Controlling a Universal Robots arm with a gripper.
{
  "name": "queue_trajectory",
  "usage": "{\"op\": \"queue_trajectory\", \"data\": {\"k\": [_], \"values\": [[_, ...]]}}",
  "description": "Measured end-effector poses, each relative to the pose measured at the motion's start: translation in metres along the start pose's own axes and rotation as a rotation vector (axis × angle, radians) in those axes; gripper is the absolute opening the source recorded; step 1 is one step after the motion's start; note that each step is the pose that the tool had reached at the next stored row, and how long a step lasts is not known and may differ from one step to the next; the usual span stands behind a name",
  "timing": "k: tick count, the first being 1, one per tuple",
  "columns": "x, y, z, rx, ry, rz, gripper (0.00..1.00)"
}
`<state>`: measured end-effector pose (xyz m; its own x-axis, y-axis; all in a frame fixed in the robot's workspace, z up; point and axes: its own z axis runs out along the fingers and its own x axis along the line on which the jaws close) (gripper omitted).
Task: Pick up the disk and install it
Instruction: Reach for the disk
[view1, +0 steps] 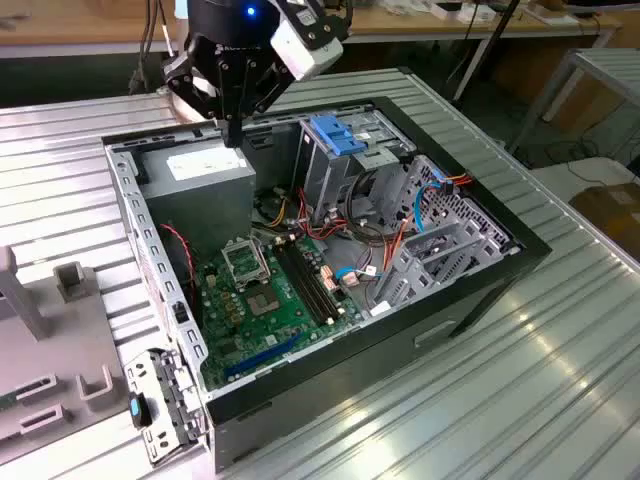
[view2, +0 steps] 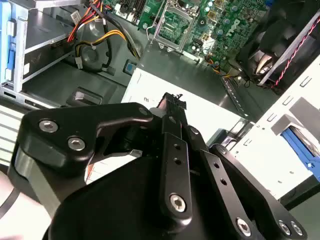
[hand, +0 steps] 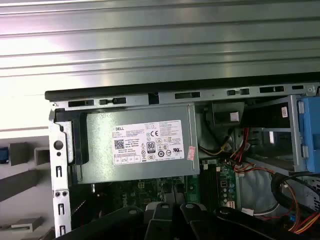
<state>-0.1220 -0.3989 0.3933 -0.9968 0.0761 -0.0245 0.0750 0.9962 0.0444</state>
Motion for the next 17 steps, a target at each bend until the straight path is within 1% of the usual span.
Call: {"op": "queue_trajectory", "data": {"k": [2,4,17], "values": [[0.0047,-0.0004,-0.0002,0.0001,0.0000,0.000,0.11],[0.0077,-0.0006,-0.0002,-0.0001,0.0000,0.000,0.11],[0.0211,-0.0016,-0.0006,0.0000,0.0000,0.000,0.11]]}}
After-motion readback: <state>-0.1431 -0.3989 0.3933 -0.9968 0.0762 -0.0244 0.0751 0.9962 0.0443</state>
